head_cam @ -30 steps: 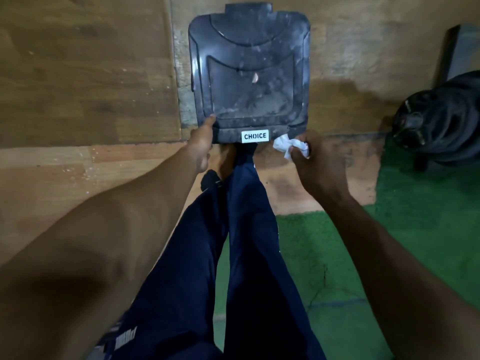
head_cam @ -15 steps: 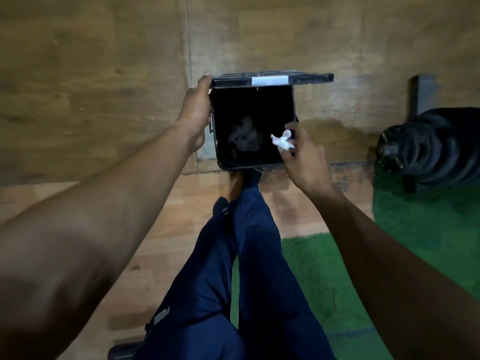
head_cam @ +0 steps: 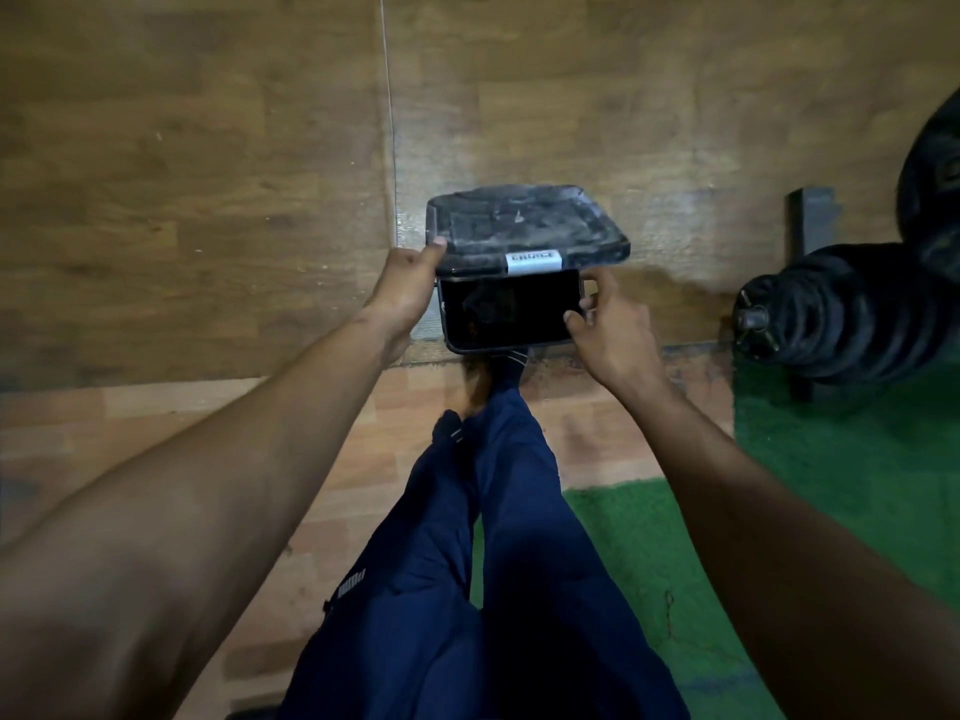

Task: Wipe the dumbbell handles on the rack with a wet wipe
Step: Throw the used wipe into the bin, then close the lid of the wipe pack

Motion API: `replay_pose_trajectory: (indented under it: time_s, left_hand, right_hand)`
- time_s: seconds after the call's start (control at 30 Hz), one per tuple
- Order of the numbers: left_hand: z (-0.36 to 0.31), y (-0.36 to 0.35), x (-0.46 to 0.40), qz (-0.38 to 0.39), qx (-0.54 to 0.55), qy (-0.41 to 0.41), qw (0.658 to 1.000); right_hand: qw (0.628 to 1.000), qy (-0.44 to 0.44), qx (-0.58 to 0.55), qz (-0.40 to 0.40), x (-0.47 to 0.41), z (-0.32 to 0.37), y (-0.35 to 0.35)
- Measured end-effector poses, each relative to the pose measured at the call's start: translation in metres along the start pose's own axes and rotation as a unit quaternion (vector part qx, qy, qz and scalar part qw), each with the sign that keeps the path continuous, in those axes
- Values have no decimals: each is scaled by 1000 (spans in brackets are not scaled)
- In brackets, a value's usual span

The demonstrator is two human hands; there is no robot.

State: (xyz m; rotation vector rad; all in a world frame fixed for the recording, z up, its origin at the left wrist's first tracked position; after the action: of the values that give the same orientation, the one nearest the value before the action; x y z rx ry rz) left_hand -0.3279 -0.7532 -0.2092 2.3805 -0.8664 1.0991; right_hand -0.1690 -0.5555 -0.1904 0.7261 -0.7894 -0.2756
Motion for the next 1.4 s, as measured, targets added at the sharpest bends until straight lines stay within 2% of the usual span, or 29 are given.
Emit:
replay_pose_trajectory:
  time_s: [0.23, 0.47, 0.57, 0.7, 0.8, 1.0, 1.2, 1.4]
  left_hand:
    - [-11, 9, 77, -32, -71, -19, 997]
    - [-27, 8, 135, -48, -169, -78, 981]
    - [-42, 1, 147, -51, -247, -104, 962]
    - [-70, -15, 159, -24, -376, -133, 917]
    - [-109, -36, 169, -15, -432, -168, 886]
    - [-206, -111, 200, 3, -495, -235, 837]
    - [-292, -227, 240, 26, -535, -307, 786]
    - [-346, -358, 276, 55, -522, -359, 771]
  right_hand:
    - [1000, 26, -6, 0, 35, 39, 42]
    - [996, 72, 41, -45, 65, 69, 86]
    - [993, 83, 56, -58, 71, 70, 101]
    - [990, 86, 79, -77, 85, 65, 132]
    - [987, 80, 94, -104, 98, 56, 173]
    - [975, 55, 96, -193, 131, 16, 288]
    - [952, 34, 100, -288, 178, -50, 407]
    - [939, 19, 74, -336, 219, -138, 494]
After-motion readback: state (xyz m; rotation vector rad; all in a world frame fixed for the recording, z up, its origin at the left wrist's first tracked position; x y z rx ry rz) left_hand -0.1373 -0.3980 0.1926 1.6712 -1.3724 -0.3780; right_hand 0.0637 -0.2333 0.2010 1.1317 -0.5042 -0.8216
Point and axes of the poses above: each hand's wrist, its own x-axis away from the middle knuckle, its own y-axis out of the back of the hand, z = x × y, the point moved 6 cm from there along -x, towards the middle knuckle, and after that the axes turned 8 degrees about z, right-handed, at the moved point
